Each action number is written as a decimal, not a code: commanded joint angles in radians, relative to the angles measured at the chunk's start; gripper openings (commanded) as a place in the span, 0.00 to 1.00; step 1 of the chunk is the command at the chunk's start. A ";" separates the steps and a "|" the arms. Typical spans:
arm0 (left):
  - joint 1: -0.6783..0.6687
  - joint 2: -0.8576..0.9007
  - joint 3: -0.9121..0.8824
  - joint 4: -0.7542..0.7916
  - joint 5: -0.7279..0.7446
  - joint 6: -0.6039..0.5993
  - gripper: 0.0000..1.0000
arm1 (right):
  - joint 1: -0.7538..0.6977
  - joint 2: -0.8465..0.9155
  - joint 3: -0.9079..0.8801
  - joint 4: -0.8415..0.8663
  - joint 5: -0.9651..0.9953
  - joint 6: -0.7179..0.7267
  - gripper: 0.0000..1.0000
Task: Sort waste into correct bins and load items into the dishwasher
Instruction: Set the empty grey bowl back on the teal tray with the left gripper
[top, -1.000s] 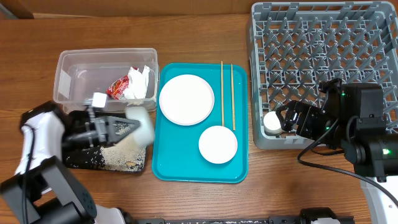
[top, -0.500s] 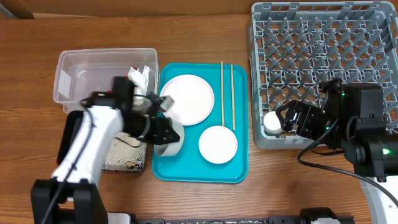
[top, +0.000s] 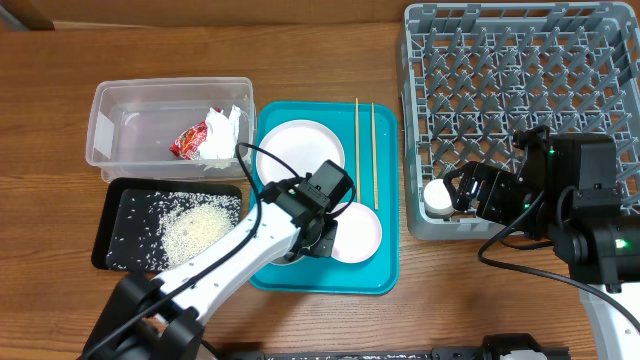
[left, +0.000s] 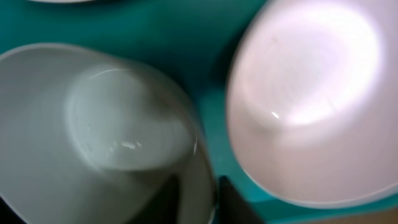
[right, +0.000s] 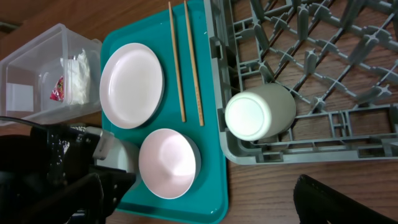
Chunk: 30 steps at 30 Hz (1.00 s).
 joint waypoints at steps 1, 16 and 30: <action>0.000 0.026 -0.007 0.014 -0.096 -0.088 0.79 | 0.003 -0.007 0.026 0.006 0.009 -0.005 1.00; 0.002 0.024 0.099 -0.005 0.204 -0.013 1.00 | 0.003 -0.007 0.026 0.006 0.010 -0.005 1.00; 0.100 -0.220 0.093 0.271 0.045 0.227 1.00 | 0.003 -0.007 0.026 0.006 0.009 -0.005 1.00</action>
